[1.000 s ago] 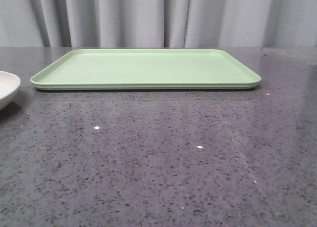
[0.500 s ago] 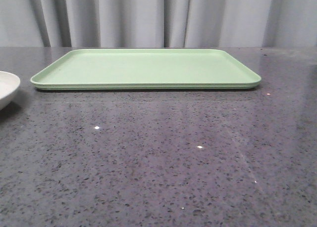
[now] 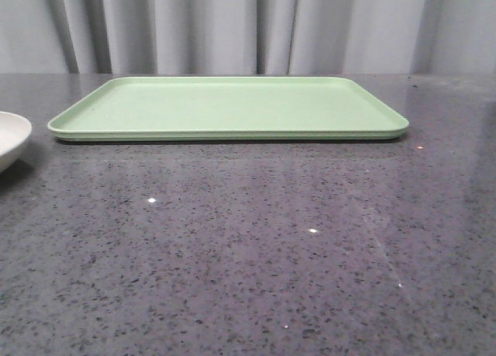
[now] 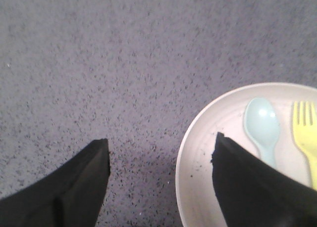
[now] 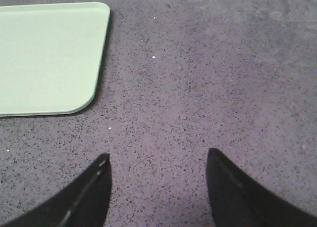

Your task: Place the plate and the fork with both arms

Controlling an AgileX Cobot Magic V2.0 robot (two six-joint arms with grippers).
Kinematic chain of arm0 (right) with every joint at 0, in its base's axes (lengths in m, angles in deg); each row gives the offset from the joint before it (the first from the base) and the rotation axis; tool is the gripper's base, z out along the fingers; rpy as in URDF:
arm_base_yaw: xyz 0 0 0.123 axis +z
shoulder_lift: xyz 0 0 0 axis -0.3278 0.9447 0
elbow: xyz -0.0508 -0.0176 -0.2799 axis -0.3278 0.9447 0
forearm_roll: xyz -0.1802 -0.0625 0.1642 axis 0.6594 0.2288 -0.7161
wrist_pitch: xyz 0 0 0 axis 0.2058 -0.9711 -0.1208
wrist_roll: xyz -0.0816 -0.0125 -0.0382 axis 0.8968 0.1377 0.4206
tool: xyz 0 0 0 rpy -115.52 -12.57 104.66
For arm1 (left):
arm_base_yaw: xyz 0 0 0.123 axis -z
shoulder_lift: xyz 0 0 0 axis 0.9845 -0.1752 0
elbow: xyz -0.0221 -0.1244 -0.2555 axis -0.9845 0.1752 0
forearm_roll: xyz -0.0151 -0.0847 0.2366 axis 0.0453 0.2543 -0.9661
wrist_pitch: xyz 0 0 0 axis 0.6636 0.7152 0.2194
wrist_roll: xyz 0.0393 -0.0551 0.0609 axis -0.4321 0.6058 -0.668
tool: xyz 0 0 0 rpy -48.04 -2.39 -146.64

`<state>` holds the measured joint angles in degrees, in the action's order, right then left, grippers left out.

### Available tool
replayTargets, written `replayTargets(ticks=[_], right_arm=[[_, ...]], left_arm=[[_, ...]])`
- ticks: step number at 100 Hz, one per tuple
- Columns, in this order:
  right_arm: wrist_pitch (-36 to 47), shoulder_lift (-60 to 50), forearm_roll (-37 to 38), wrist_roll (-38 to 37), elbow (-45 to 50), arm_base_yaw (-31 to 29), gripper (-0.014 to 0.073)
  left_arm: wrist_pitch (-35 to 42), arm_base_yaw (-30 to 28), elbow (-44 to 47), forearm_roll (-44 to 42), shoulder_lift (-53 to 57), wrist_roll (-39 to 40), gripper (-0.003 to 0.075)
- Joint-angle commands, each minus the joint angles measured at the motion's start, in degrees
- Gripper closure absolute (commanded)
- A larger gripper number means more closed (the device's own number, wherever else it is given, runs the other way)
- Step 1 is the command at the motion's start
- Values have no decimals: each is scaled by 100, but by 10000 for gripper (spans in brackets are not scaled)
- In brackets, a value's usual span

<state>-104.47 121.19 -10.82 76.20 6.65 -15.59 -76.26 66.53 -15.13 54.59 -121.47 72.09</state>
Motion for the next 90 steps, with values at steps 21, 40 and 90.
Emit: replayTargets(ticks=[21, 40, 90], right_arm=[[415, 49, 32, 49, -210, -41, 157], [415, 49, 32, 49, -210, -41, 157], [456, 49, 31, 49, -210, -41, 157]], left_arm=[[-154, -33, -489, -23, -1106, 0, 282], [-952, -33, -1086, -11, -1819, -244, 282], [-1764, -33, -1686, 250, -2861, -583, 282]])
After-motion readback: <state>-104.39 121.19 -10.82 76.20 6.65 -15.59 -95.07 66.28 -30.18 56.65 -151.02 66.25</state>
